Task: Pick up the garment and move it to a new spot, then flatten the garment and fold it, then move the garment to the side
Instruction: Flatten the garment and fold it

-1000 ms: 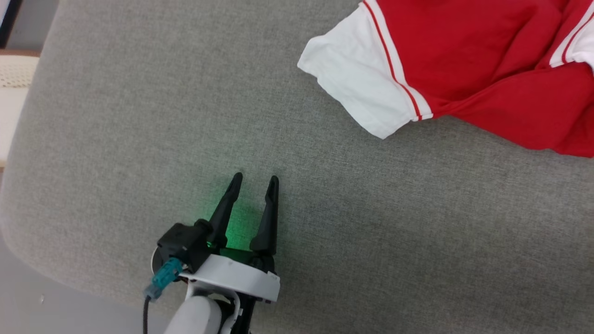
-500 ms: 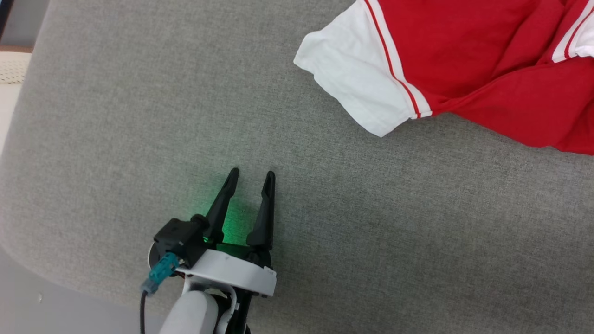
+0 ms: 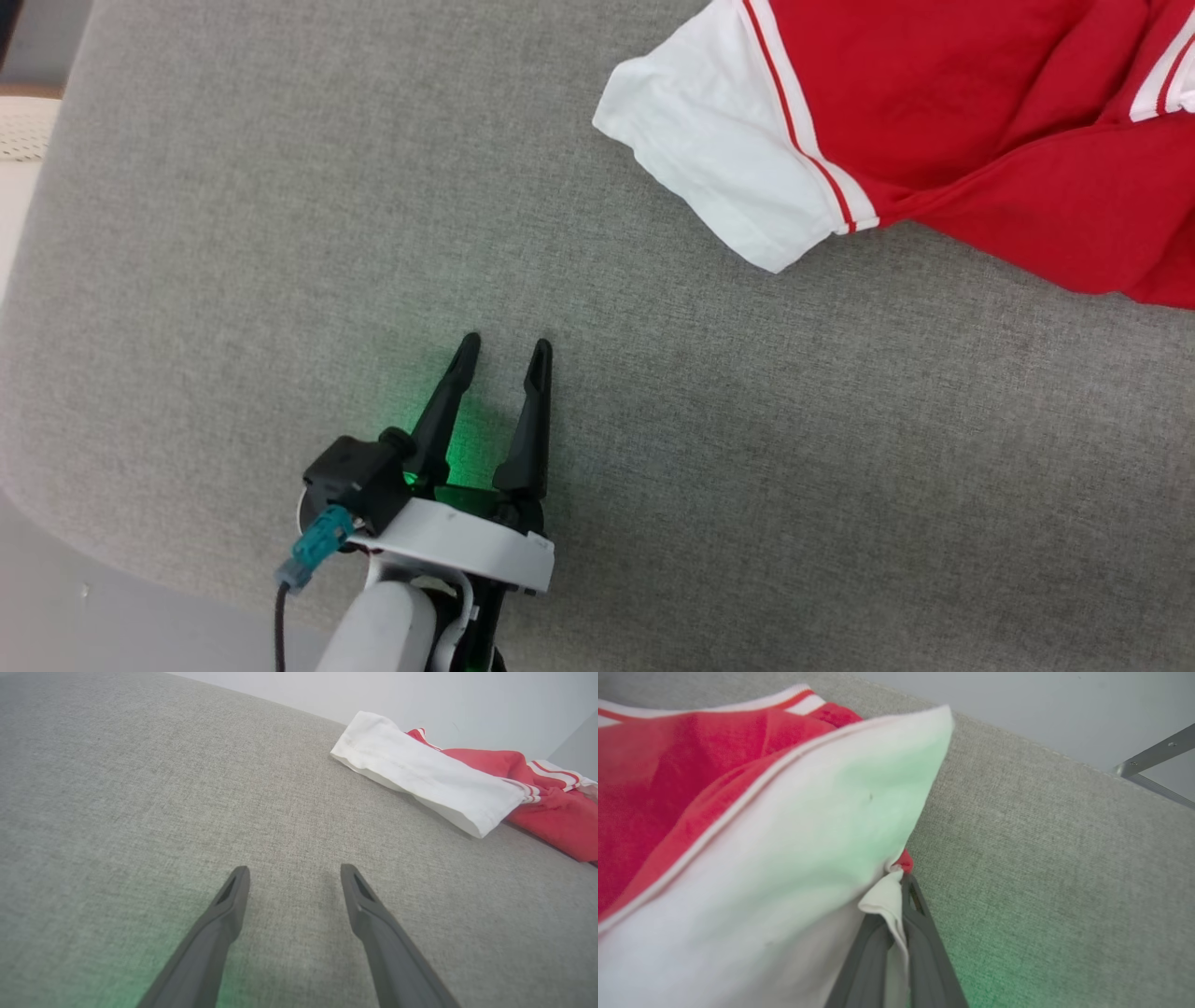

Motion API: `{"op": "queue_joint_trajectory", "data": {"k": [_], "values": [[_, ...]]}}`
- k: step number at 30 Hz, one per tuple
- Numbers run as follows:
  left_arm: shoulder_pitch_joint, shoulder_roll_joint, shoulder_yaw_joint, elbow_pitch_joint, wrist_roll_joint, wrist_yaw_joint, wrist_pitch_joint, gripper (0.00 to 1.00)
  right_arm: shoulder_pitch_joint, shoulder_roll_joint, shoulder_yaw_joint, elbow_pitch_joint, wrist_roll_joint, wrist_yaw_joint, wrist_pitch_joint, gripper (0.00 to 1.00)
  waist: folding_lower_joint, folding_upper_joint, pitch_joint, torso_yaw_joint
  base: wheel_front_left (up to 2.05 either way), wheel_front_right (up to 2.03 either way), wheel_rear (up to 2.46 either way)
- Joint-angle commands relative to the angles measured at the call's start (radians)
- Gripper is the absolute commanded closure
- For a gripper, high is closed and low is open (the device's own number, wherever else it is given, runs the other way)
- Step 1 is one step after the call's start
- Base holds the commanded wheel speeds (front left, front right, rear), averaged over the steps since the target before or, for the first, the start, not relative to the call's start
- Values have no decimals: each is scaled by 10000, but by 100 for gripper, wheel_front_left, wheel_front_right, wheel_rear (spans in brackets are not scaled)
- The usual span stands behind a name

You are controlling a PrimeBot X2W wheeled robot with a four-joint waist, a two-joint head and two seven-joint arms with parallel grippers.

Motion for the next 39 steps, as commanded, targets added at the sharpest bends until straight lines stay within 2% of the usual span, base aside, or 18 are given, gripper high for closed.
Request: {"op": "queue_joint_trajectory", "data": {"k": [1,11,17,27,36,39], "values": [[-104,-22,1,-48,-78,16,1,0,61,17,208,207,11,-11,71,100,0,0,29,9,0,0,0],[-37,-19,79,-144,-118,173,1,0,-224,65,419,-85,291,-11,-932,100,0,0,-94,-238,0,0,0],[37,-20,235,-247,60,197,1,0,-8,-173,619,-584,519,-11,-1632,100,0,0,-348,-591,0,0,0],[52,1,517,-334,423,99,1,0,563,-750,753,-1611,639,-11,-2349,100,0,0,-679,-1248,0,0,0],[141,131,634,-464,537,155,1,0,1927,-1665,182,-2365,899,-11,-2662,100,0,0,-823,-1528,0,0,0],[182,187,665,-527,537,200,1,0,2515,-1771,-169,-2553,1080,-11,-2814,100,0,0,-860,-1623,0,0,0]]}}
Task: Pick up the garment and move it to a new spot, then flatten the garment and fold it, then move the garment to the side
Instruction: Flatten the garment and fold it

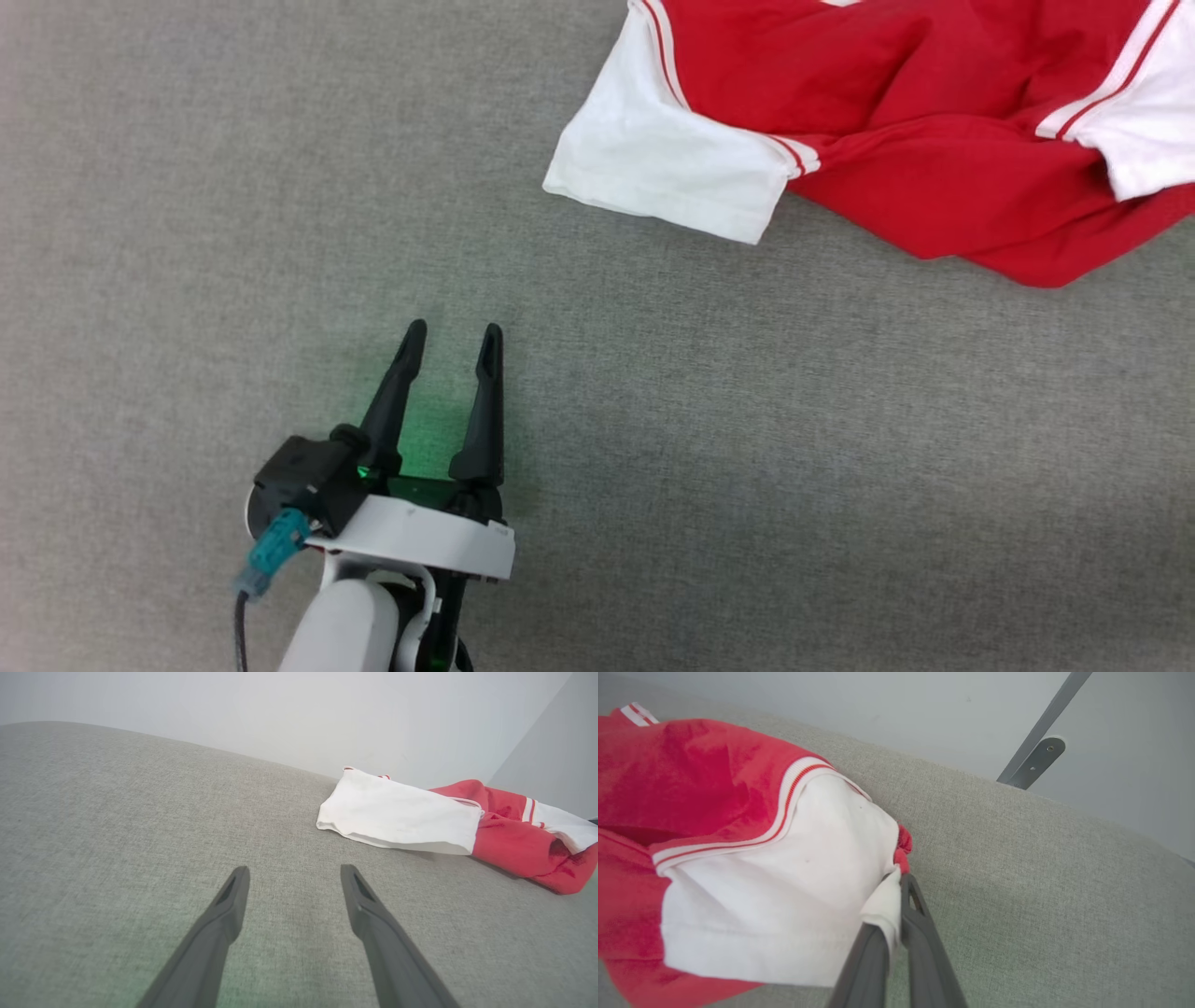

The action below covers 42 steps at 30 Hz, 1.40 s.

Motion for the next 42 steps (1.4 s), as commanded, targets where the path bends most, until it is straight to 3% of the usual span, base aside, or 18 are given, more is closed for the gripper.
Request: {"op": "queue_joint_trajectory", "data": {"k": [1,8,15,22,30,34,42], "values": [[58,55,21,-58,49,48,3,0,345,10,-200,-93,142,-11,-87,100,0,0,-48,-88,0,0,0],[-664,484,-5,-487,-4,-164,438,0,1293,349,-799,-202,29,-11,-216,100,0,0,-242,-181,0,0,0],[-2971,1138,-68,-558,-749,-553,2264,0,1803,786,-1196,-259,-161,-11,-104,100,0,0,-396,-103,0,0,0],[-5598,1173,32,1985,-2865,-683,5225,0,1758,1171,-1452,-414,-497,-11,125,100,0,0,-281,-208,0,0,0],[-7597,1376,-1099,5254,-3548,-767,8523,0,1485,1361,-1643,-622,-761,-11,466,100,0,0,78,-381,0,0,0],[-8259,1222,-1417,6045,-4111,-758,9420,0,1398,1416,-1711,-719,-898,-11,582,100,0,0,237,-438,0,0,0],[-8701,1189,-2311,6326,-5054,-762,9868,0,1362,1594,-1815,-834,-1114,-11,704,100,0,0,478,-510,0,0,0]]}}
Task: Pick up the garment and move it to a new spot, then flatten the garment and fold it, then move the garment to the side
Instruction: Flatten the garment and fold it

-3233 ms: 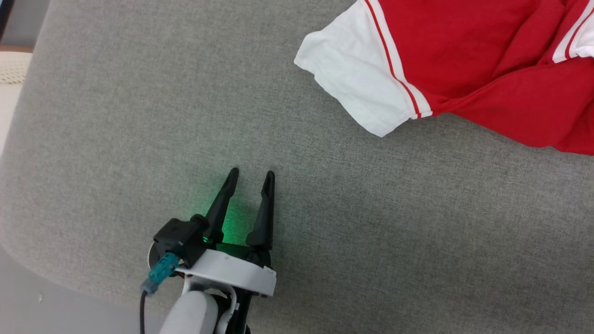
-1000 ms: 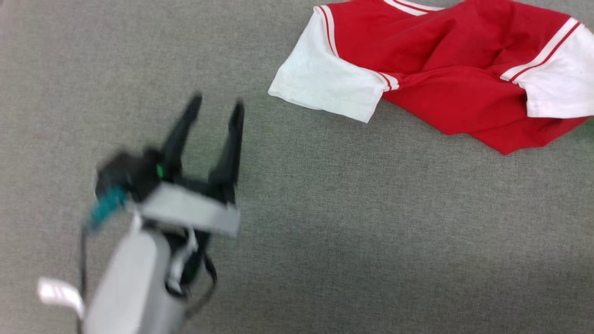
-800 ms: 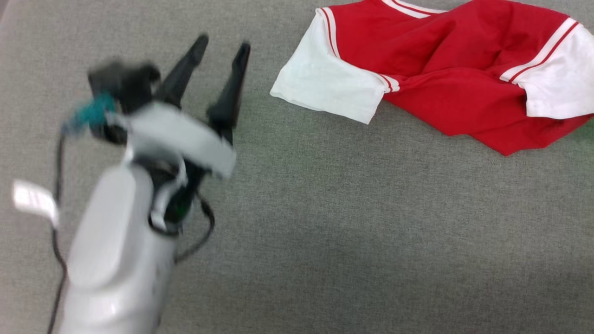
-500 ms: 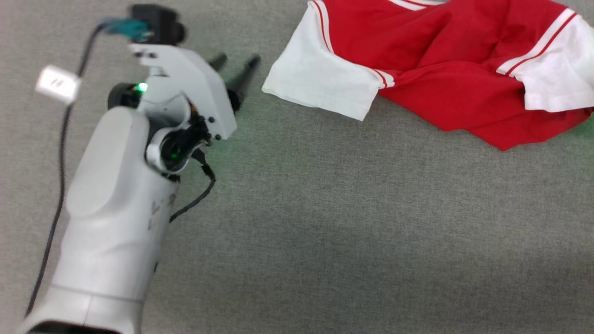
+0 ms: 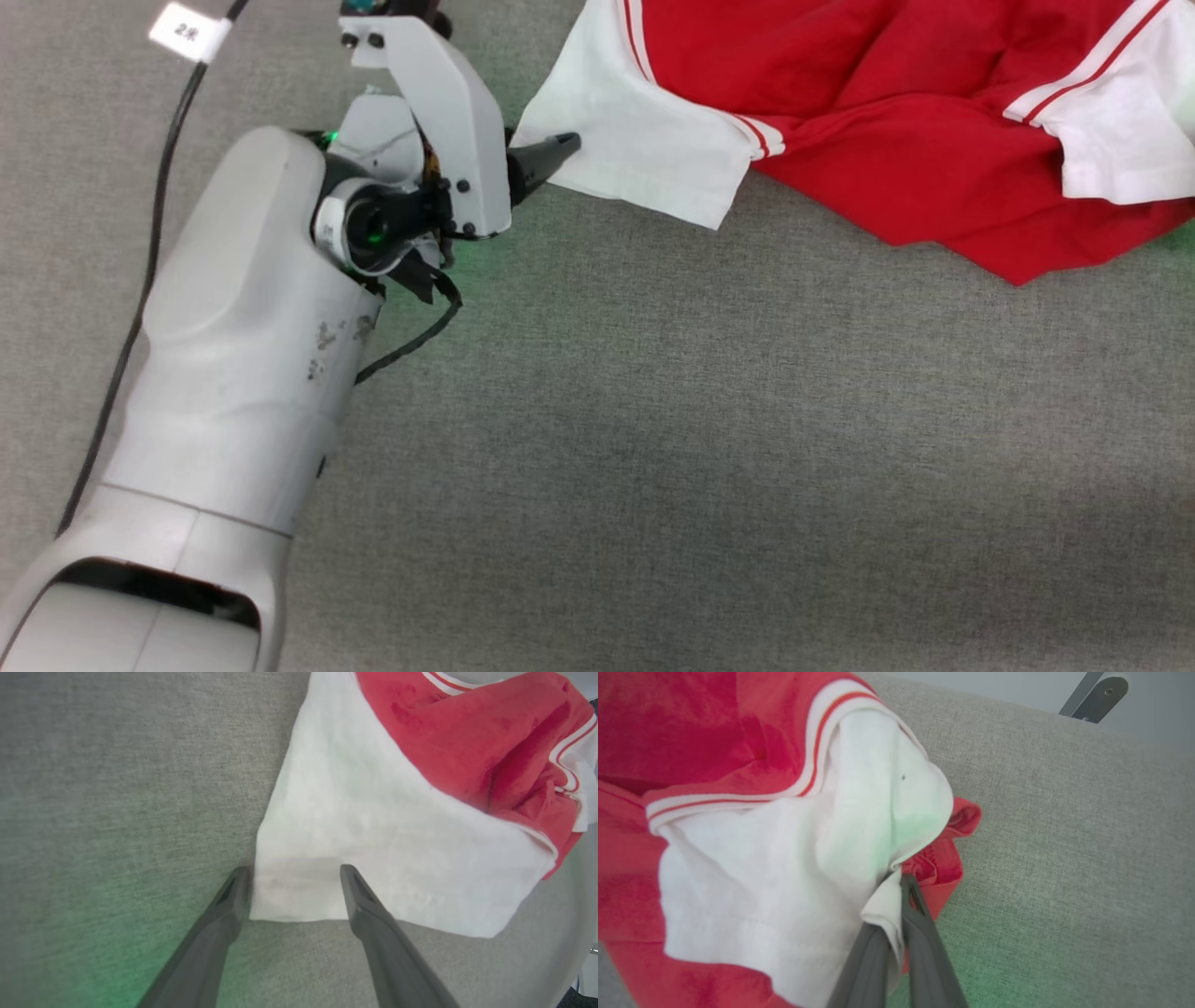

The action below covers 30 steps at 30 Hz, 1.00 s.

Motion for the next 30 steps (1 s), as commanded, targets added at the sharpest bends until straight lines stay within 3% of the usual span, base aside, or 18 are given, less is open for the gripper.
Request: {"op": "queue_joint_trajectory", "data": {"k": [1,2,3,10,11,12,13,23,30], "values": [[100,-6,-281,81,-235,-30,17,29,-49,91,-31,-48,-120,-11,56,100,0,0,72,-21,0,0,0],[89,20,-408,91,-316,-28,20,85,-60,108,-29,-64,-133,-11,55,100,0,0,95,-30,0,0,0],[101,36,-517,99,-434,-29,42,100,-67,121,-32,-73,-146,-11,60,100,0,0,114,-40,0,0,0],[-66,368,-930,191,-888,-29,-320,100,-108,197,-70,-70,-200,-11,46,100,0,0,154,-120,0,0,0],[-83,429,-987,211,-953,-22,-363,100,-113,198,-84,-45,-222,-11,27,85,0,0,151,-145,0,0,0],[-98,487,-1041,222,-1006,-10,-436,100,-121,181,-110,-22,-235,-11,-5,54,0,0,147,-171,0,0,0],[-109,549,-1090,226,-1068,-10,-502,100,-133,169,-144,-8,-226,-11,-32,3,0,0,143,-200,0,0,0],[-225,905,-1696,147,-1657,-10,-728,100,-220,-454,-596,-413,-259,-11,197,0,0,0,206,-441,0,0,0],[-384,1008,-2029,257,-1906,-9,-872,100,-294,-314,-885,-1143,472,-11,920,0,0,0,313,-504,0,0,0]]}}
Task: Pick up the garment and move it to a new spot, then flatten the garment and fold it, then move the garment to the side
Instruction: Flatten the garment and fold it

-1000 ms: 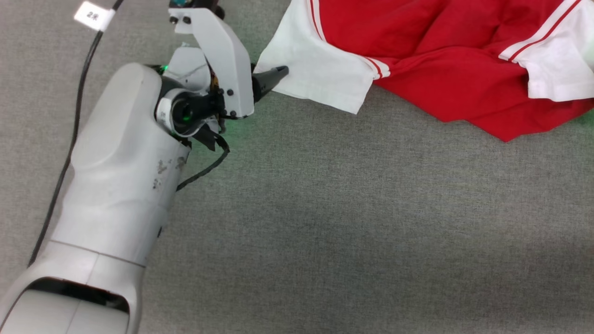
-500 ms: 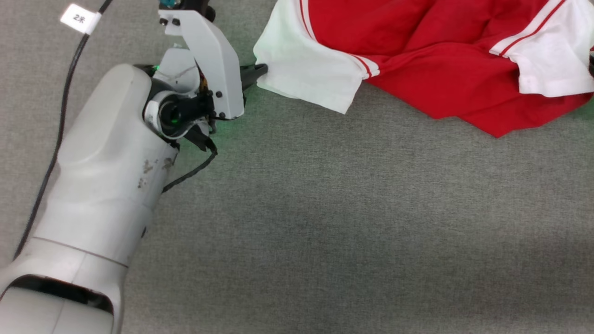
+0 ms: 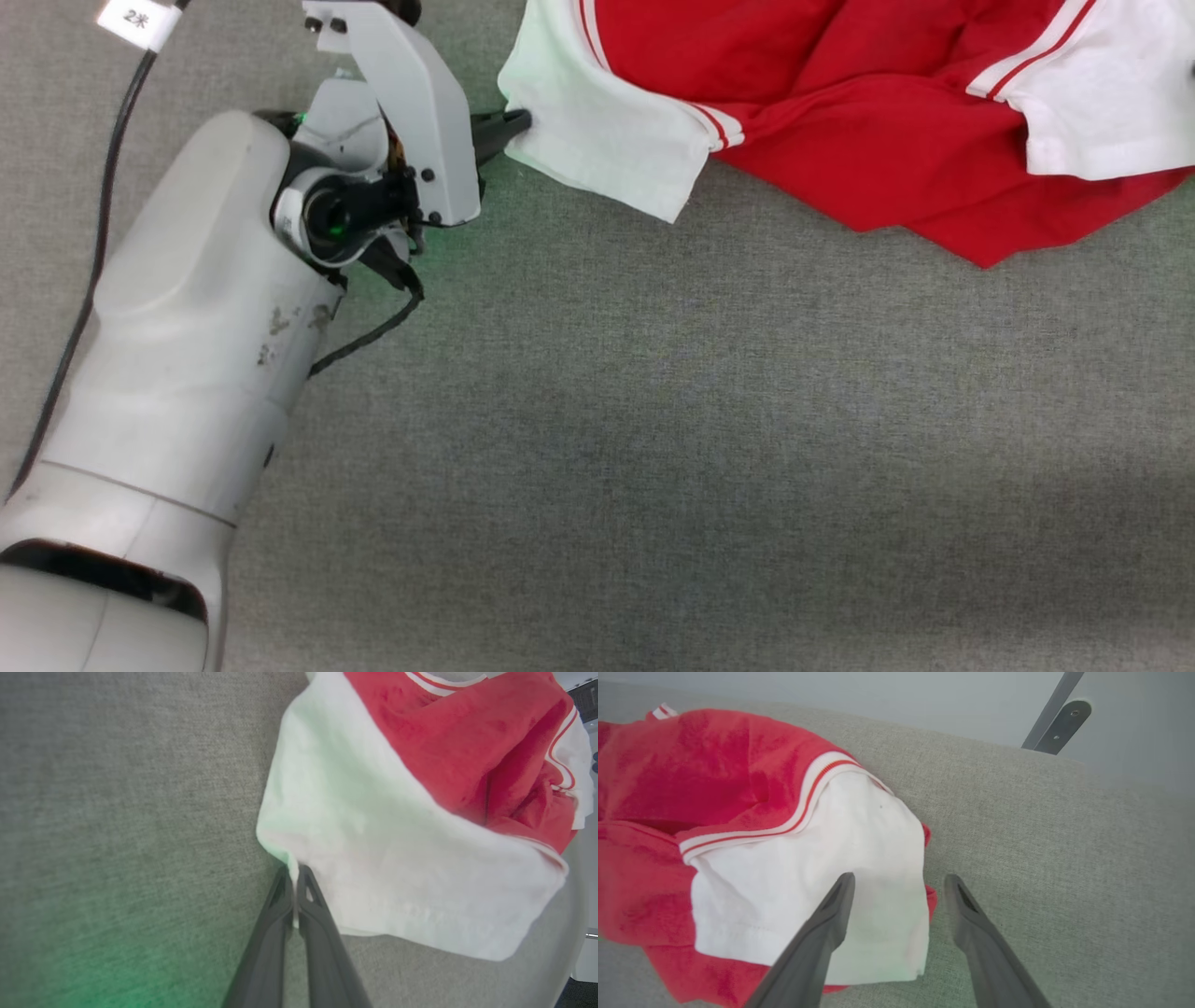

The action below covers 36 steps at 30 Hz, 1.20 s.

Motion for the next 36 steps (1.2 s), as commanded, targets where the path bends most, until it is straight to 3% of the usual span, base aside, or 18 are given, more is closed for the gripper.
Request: {"op": "queue_joint_trajectory", "data": {"k": [1,9,11,13,14,15,29,30,31,36], "values": [[122,-52,-183,146,-69,27,8,100,-71,37,-20,-77,128,-11,138,0,0,0,29,11,0,0,0],[-37,-78,-569,224,-313,27,-161,100,-364,111,126,28,-176,-11,500,0,0,0,172,149,0,0,0],[-16,-61,-671,238,-397,27,-203,100,-385,149,187,22,-130,-11,500,52,0,0,175,179,0,0,0],[-1,-34,-779,239,-480,27,-217,100,-346,137,243,34,-75,-11,562,62,0,0,167,198,0,0,0],[9,-18,-823,229,-517,27,-235,100,-323,127,254,39,-53,-11,570,86,0,0,165,204,0,0,0],[12,-1,-863,214,-576,27,-256,100,-306,118,261,38,-41,-11,585,100,0,0,165,207,0,0,0],[-150,43,-1299,240,-1181,25,-524,100,-351,179,65,381,76,-11,378,100,0,0,-84,165,0,0,0],[-183,48,-1324,246,-1238,25,-514,100,-349,179,23,430,91,-11,398,60,0,0,-88,172,0,0,0],[-222,52,-1356,243,-1263,25,-515,100,-354,200,-53,526,107,-11,417,0,0,0,-76,180,0,0,0],[-297,65,-1547,175,-1400,27,-625,100,-416,284,-180,887,-116,-11,357,0,0,0,105,228,0,0,0]]}}
